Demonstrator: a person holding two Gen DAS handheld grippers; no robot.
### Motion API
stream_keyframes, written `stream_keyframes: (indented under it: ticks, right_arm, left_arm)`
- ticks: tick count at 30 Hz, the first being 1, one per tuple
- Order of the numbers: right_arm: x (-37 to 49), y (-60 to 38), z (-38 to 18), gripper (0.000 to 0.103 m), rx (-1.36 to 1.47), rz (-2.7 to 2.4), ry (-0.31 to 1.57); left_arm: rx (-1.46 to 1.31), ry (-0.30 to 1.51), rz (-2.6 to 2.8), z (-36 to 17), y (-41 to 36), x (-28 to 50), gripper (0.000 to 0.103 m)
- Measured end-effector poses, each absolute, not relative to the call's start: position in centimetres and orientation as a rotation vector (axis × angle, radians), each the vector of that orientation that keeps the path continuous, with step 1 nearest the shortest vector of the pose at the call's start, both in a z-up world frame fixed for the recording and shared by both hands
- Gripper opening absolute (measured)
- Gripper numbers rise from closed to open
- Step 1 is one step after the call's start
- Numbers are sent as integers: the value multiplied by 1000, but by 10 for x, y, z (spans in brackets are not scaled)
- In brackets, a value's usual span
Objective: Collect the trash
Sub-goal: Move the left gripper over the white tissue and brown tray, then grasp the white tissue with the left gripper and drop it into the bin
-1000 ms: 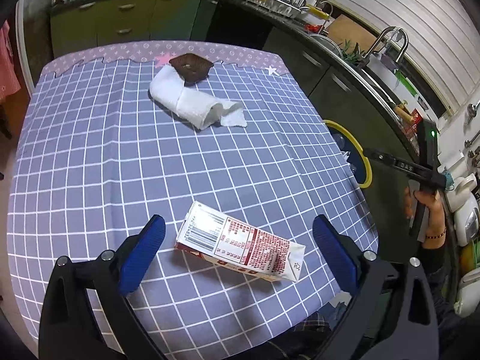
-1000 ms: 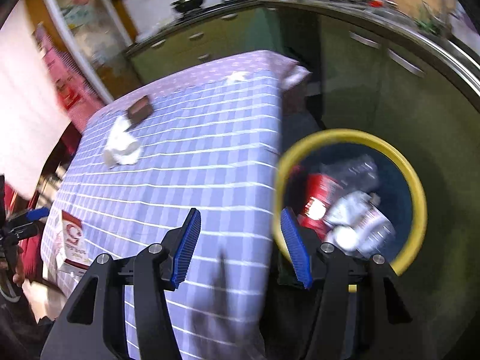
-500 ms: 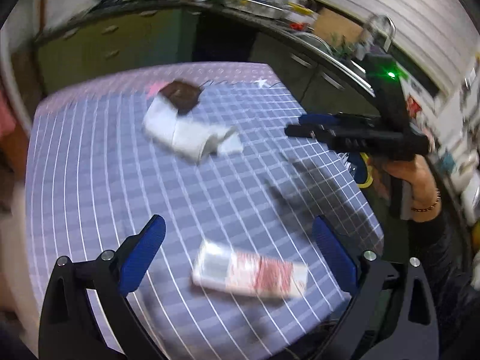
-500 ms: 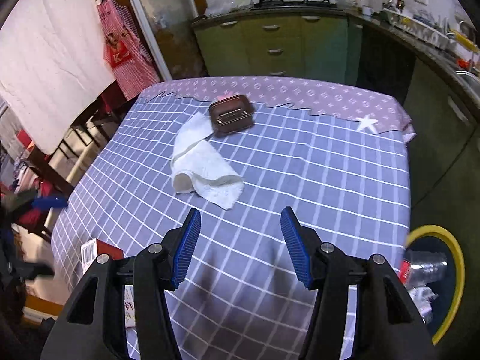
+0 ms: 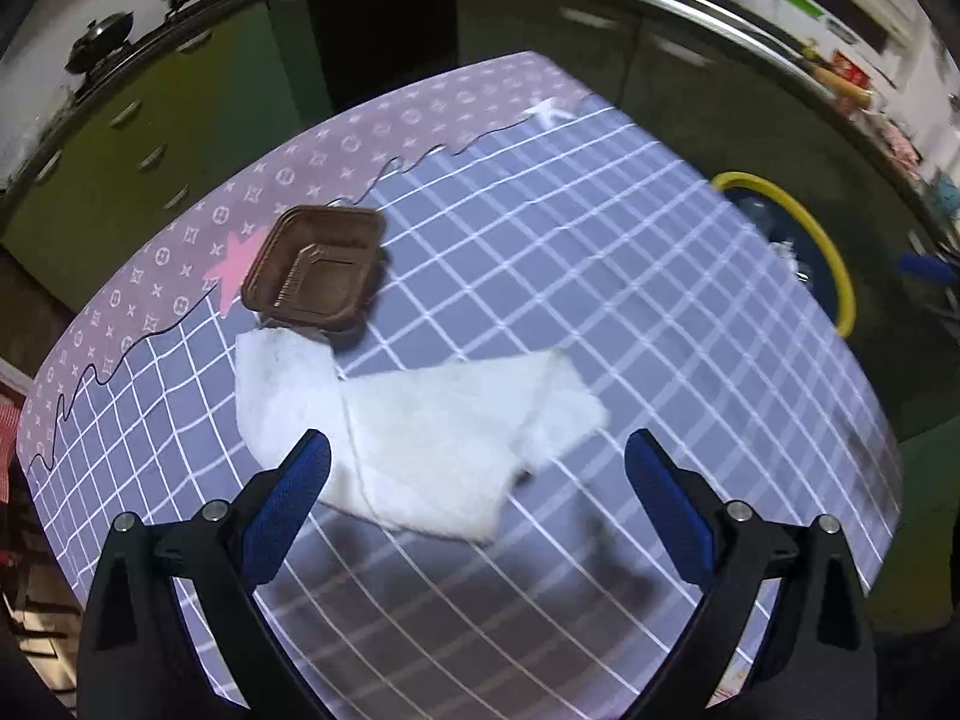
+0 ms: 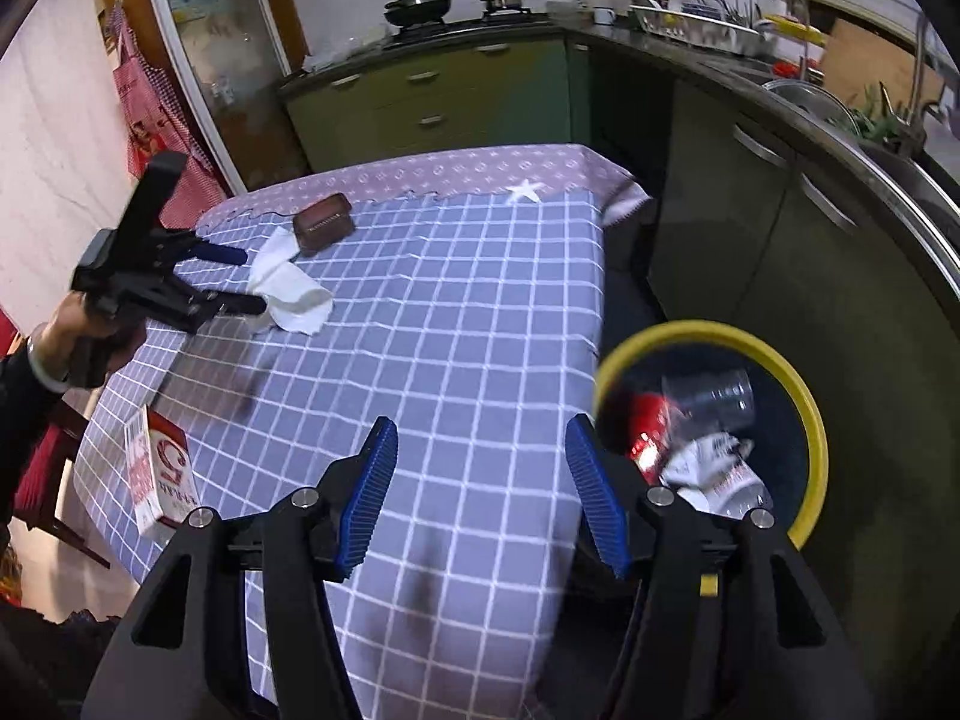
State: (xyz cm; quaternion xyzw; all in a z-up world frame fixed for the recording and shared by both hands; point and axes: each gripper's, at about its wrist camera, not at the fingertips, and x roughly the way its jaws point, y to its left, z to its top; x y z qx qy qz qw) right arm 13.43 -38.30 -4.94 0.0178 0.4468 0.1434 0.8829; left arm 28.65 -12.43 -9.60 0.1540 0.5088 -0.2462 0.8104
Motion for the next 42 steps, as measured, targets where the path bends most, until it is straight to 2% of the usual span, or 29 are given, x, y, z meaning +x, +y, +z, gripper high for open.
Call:
stream_keyframes:
  ticks: [3, 7, 9, 11, 15, 18, 19, 20, 26, 33, 42]
  right_arm:
    - [129, -389, -54, 59, 57, 302, 932]
    - [126, -390, -58, 59, 70, 315, 938]
    - [125, -389, -59, 59, 73, 318, 936]
    - [125, -388, -58, 60, 79, 327, 934]
    - [123, -384, -57, 60, 79, 339, 933]
    - [121, -383, -56, 60, 82, 341, 930]
    - [120, -383, -55, 60, 84, 343, 927]
    - [120, -384, -54, 60, 87, 343, 924]
    - [115, -388, -49, 60, 99, 342, 902]
    - [93, -414, -43, 60, 135, 291, 868]
    - [36, -496, -59, 60, 276, 129, 841]
  left_arm:
    - [291, 1111, -493, -103, -115, 298, 94]
    - [241, 1171, -492, -111, -106, 304, 74]
    - [238, 1175, -491, -112, -105, 304, 71]
    - [239, 1183, -494, -115, -106, 302, 63]
    - [255, 1197, -481, -123, -111, 298, 54]
    - [250, 1187, -464, -124, -111, 298, 33]
    - [230, 1188, -464, -122, -108, 298, 15]
    - [218, 1192, -463, -122, -106, 298, 7]
    - [237, 1144, -505, -100, -110, 282, 6]
    - [262, 1061, -642, -38, -147, 249, 6]
    - [327, 984, -929, 22, -285, 219, 6]
